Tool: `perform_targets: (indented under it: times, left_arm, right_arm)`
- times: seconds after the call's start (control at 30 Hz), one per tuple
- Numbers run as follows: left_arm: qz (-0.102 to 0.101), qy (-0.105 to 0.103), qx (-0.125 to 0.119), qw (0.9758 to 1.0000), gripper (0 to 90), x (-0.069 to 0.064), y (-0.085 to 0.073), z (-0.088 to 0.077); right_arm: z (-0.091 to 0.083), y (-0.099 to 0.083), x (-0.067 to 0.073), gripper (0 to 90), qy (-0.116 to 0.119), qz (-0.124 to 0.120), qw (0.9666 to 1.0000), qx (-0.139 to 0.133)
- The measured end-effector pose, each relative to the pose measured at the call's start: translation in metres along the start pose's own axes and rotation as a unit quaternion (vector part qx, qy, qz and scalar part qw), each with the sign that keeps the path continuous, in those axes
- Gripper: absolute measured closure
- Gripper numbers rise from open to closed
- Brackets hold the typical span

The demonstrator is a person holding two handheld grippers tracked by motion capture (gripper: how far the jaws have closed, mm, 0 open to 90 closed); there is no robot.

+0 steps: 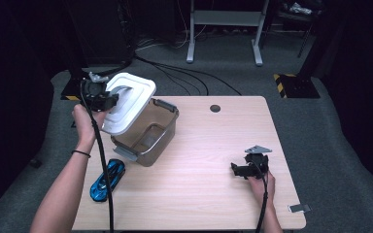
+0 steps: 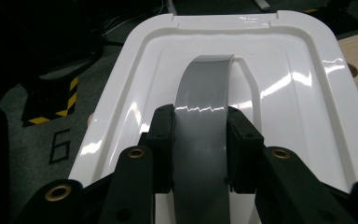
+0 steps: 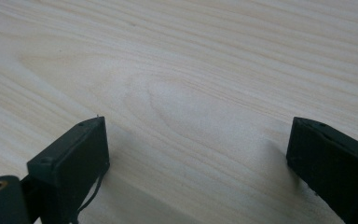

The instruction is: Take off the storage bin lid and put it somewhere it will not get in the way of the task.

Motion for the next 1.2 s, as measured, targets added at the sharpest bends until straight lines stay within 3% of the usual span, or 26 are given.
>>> perform_targets:
  times: [0.33,0.63,0.93,1.13,1.2]
  left_arm:
    - [-0.029,0.028,0.006,0.9992,67.6,0.03,-0.007,0.01]
    - [-0.056,0.053,0.023,0.9967,67.6,0.052,-0.024,0.028]
    - [-0.068,0.072,0.031,0.9946,67.6,0.066,-0.037,0.043]
    - [-0.059,0.08,0.033,0.9945,67.7,0.07,-0.04,0.048]
    - [-0.068,0.08,0.026,0.9941,67.7,0.07,-0.041,0.052]
  right_arm:
    - [0.0,0.0,0.0,4.9,0.0,0.0,1.0,0.0]
    - [0.0,0.0,0.0,4.8,0.0,0.0,1.0,0.0]
    - [0.0,0.0,0.0,4.8,0.0,0.0,1.0,0.0]
    - [0.0,0.0,0.0,4.8,0.0,0.0,1.0,0.0]
    - [0.0,0.0,0.0,4.9,0.0,0.0,1.0,0.0]
Point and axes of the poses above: each handheld gripper's, and its own axes: z roughly forward along the jaws, y roughly out of its top, x roughly to its left, the point moved 7 cm from there along z, roughly forward along the jaws, and after that the axes turned 2 degrees about x, right-handed, at the moved point
